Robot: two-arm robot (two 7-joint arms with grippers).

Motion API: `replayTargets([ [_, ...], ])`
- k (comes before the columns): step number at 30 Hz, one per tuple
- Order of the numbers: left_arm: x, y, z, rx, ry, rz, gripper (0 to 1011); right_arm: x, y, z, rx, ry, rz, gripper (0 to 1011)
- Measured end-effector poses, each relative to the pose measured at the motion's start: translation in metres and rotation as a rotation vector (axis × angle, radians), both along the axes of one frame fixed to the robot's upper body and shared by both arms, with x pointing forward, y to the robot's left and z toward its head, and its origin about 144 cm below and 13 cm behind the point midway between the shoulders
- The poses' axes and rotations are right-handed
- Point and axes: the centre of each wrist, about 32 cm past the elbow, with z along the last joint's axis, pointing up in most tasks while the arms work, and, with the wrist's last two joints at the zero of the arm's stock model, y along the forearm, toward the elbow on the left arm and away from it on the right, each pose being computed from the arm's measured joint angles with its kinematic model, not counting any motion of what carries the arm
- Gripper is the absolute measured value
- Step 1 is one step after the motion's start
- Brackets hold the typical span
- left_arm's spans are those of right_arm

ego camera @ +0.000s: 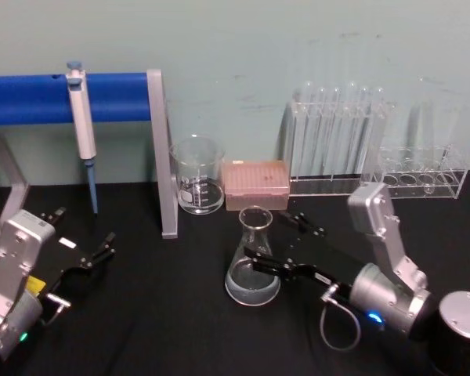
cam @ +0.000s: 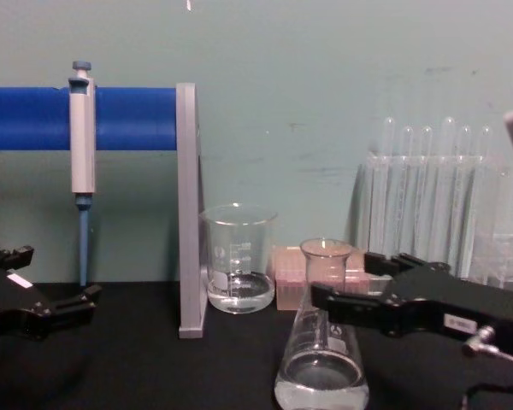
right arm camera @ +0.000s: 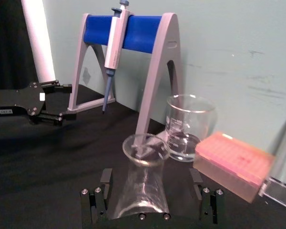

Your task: Grasp the erlenmeyer flask with one hand, shake it three times, then place it back.

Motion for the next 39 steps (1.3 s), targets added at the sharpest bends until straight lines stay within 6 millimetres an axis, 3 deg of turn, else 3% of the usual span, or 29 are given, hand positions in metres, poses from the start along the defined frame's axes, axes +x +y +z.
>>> replayTargets([
  [10,0.000,0.000,0.000,0.000,0.000,0.000,1001,-0.018,-0.027,0.004,-0.013,0.038,-0.077,1003],
  [19,0.000,0.000,0.000,0.000,0.000,0.000,1001,-0.021,-0.054,0.004,-0.003,0.028,-0.353,1003],
  [26,0.000,0.000,0.000,0.000,0.000,0.000,1001,-0.013,-0.055,0.001,0.007,-0.009,-0.492,1003],
  [39,0.000,0.000,0.000,0.000,0.000,0.000,1001,-0.008,-0.051,-0.002,0.015,-0.002,-0.532,1003],
])
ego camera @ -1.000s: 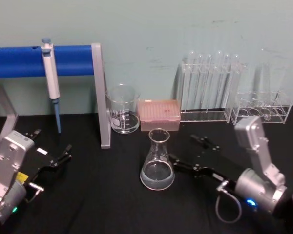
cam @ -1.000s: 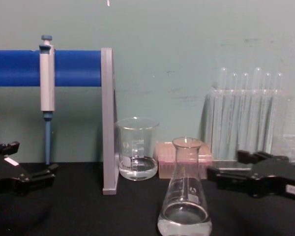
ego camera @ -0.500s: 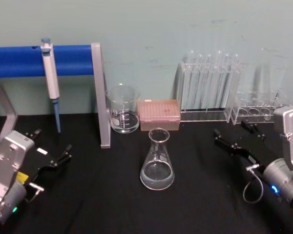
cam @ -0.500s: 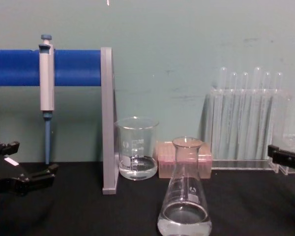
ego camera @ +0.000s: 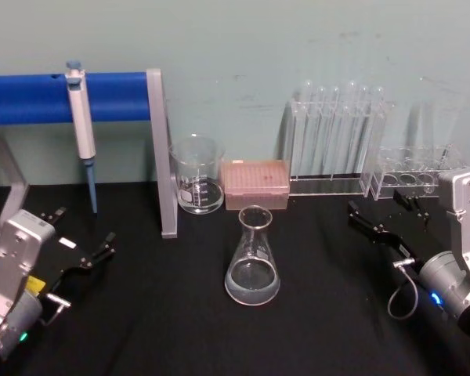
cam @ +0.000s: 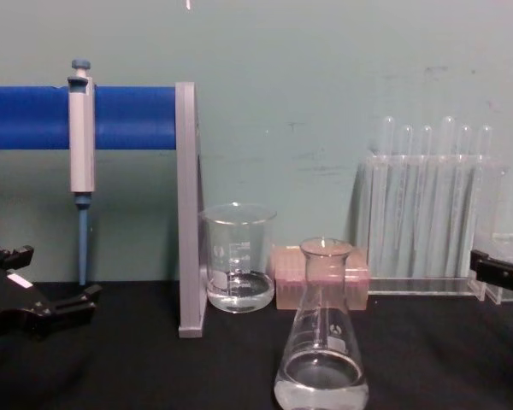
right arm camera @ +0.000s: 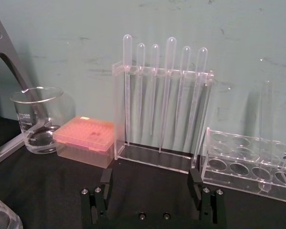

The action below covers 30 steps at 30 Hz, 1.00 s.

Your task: Grasp the erlenmeyer flask with one hand, shake it three times, then place it back.

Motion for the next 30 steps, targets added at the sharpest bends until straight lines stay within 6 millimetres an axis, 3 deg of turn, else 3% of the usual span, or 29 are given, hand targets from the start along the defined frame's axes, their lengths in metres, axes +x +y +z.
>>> replayTargets([
  [30,0.0000,0.0000,0.0000,0.000,0.000,0.000,1001,-0.0001,-0.0001,0.0000,-0.004,-0.003,0.004,1003],
])
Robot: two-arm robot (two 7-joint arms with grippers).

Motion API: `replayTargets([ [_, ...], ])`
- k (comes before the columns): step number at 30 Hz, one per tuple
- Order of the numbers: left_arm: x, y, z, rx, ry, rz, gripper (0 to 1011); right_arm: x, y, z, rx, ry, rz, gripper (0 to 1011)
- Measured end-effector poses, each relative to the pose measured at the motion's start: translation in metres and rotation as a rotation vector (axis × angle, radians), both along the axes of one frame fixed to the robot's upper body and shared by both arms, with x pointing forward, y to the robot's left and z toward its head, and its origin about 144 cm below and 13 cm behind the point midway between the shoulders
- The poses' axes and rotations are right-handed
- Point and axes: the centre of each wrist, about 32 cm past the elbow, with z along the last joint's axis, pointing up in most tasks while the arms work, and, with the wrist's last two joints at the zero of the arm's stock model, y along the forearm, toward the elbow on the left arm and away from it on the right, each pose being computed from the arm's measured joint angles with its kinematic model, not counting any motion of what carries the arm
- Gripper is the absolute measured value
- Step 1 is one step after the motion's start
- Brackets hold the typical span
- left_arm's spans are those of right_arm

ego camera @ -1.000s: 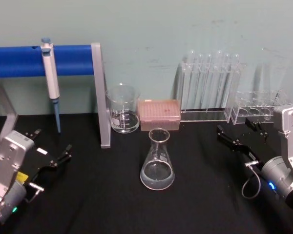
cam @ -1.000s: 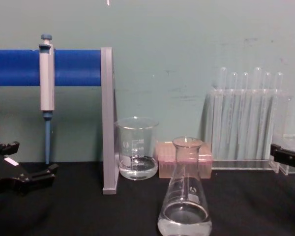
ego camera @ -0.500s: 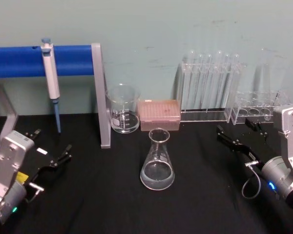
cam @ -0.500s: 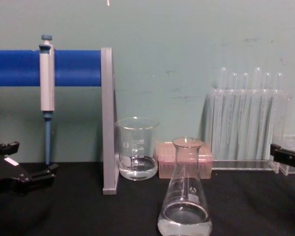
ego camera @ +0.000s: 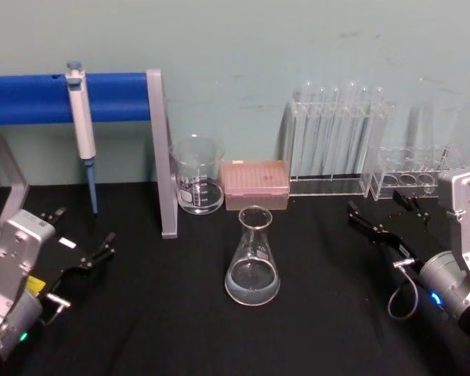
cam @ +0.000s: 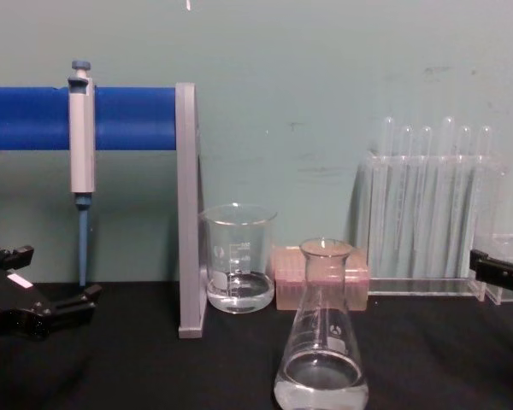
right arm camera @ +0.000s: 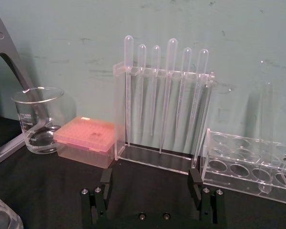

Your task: Grasp the erlenmeyer flask with one hand, shake it three times, then place it back.

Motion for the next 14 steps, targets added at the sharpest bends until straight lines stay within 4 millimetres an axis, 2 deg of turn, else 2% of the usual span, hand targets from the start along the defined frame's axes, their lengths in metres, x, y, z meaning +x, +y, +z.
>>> replayTargets([
  [14,0.0000,0.0000,0.0000,0.000,0.000,0.000,1001,0.0000,0.0000,0.0000,0.000,0.000,0.000,1003],
])
